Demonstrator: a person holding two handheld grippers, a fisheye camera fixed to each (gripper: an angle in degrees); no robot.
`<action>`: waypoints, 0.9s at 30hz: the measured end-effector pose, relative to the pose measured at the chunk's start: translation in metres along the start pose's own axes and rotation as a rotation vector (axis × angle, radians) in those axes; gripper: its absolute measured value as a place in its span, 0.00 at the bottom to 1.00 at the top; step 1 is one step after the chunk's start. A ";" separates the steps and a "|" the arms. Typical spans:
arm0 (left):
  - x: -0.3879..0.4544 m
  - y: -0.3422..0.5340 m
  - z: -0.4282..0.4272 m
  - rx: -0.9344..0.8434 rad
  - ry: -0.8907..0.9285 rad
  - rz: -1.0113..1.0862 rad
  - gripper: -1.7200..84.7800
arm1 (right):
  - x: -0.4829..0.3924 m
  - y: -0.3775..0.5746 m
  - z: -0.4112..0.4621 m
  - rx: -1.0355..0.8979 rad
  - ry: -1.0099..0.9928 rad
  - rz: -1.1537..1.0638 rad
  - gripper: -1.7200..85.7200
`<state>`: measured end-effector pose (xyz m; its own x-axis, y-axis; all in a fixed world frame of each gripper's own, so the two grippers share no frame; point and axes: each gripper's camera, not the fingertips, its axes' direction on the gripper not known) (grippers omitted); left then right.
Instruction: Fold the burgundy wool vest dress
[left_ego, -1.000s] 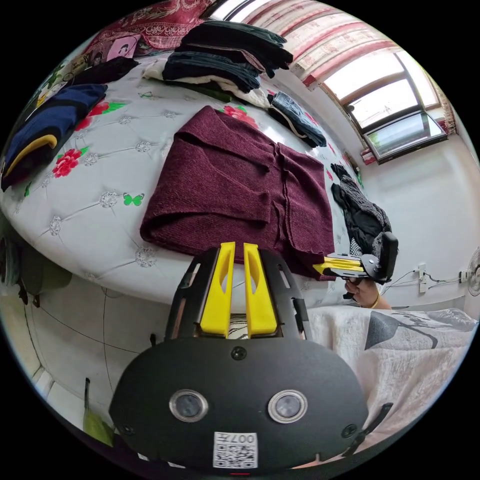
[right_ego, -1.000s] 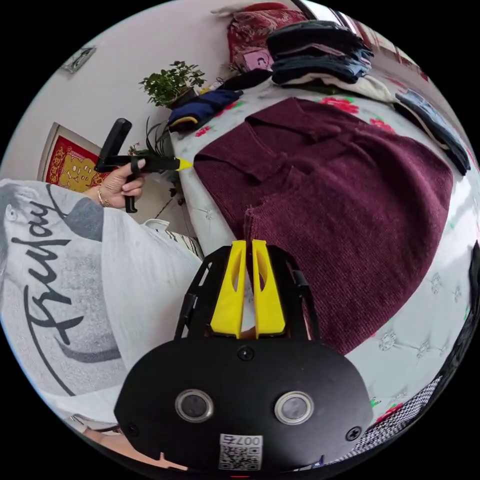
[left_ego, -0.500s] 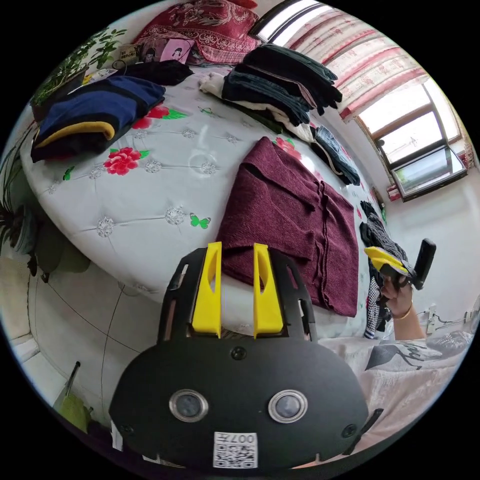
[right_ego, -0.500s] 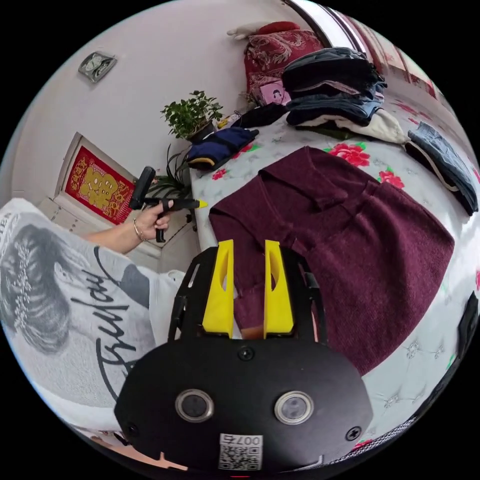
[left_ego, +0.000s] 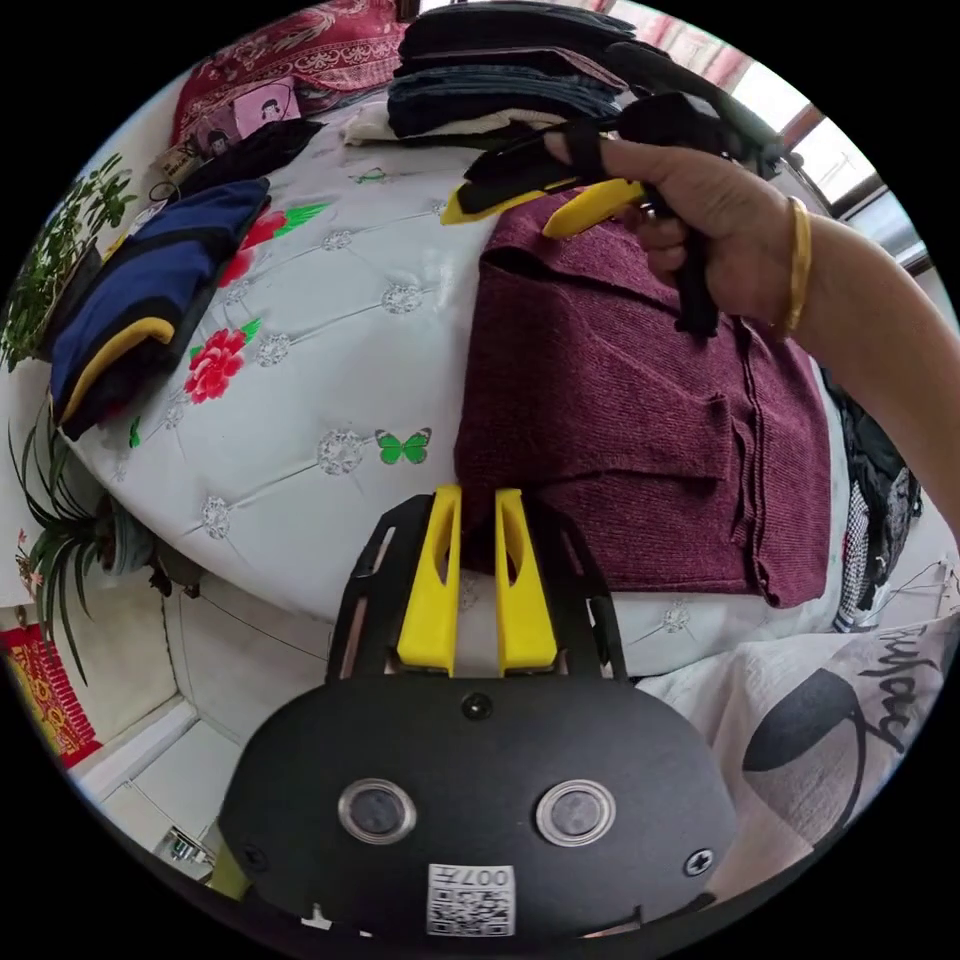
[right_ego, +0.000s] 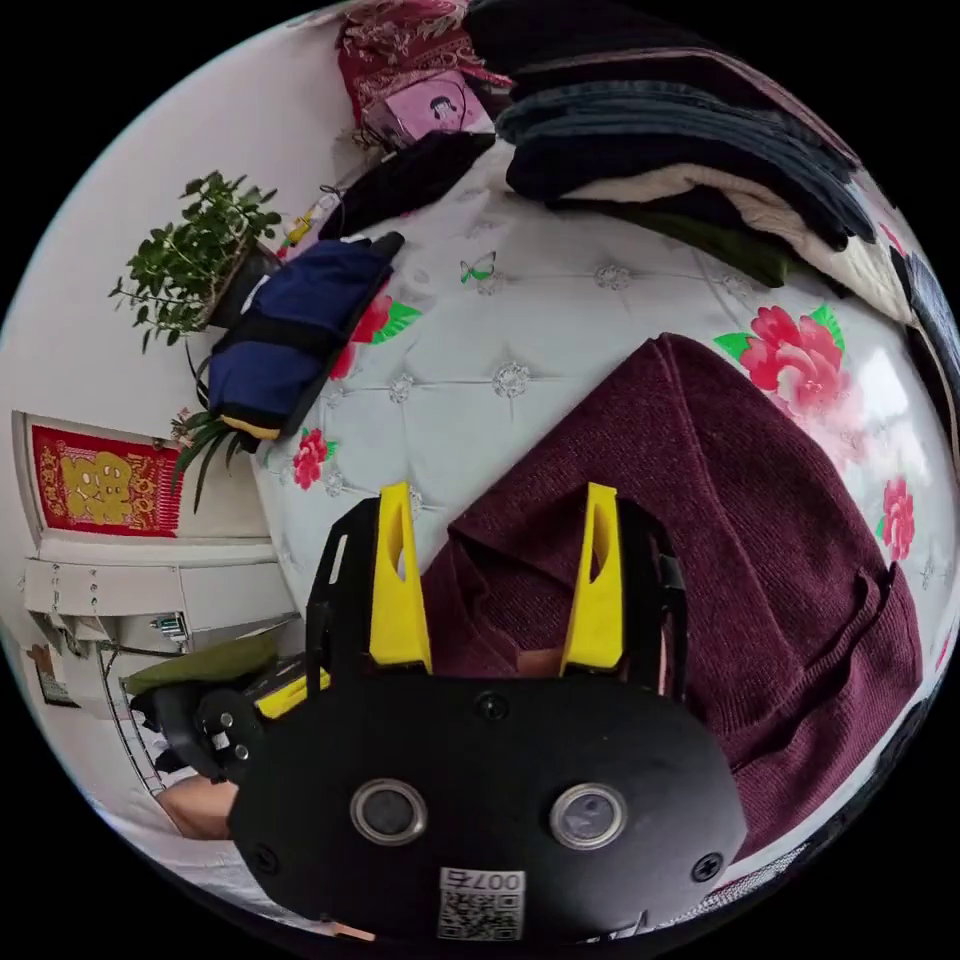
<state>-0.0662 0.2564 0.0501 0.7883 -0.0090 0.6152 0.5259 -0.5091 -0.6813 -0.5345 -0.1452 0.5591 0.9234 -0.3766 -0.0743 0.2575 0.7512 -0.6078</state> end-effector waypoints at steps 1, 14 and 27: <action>0.000 -0.001 0.002 -0.005 0.008 0.008 0.06 | -0.012 -0.001 0.006 0.027 0.142 -0.015 0.18; 0.115 -0.019 -0.104 0.164 0.529 0.751 0.02 | 0.208 0.127 -0.193 0.376 -0.390 0.002 0.12; 0.279 -0.008 0.000 -0.197 0.625 1.146 0.12 | 0.468 0.482 -0.268 0.484 -0.175 0.591 0.13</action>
<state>0.1498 0.2577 0.2276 0.4453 -0.8821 -0.1535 -0.4334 -0.0624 -0.8991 -0.0550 -0.1049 0.0193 0.9671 0.2198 -0.1277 -0.2321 0.9685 -0.0906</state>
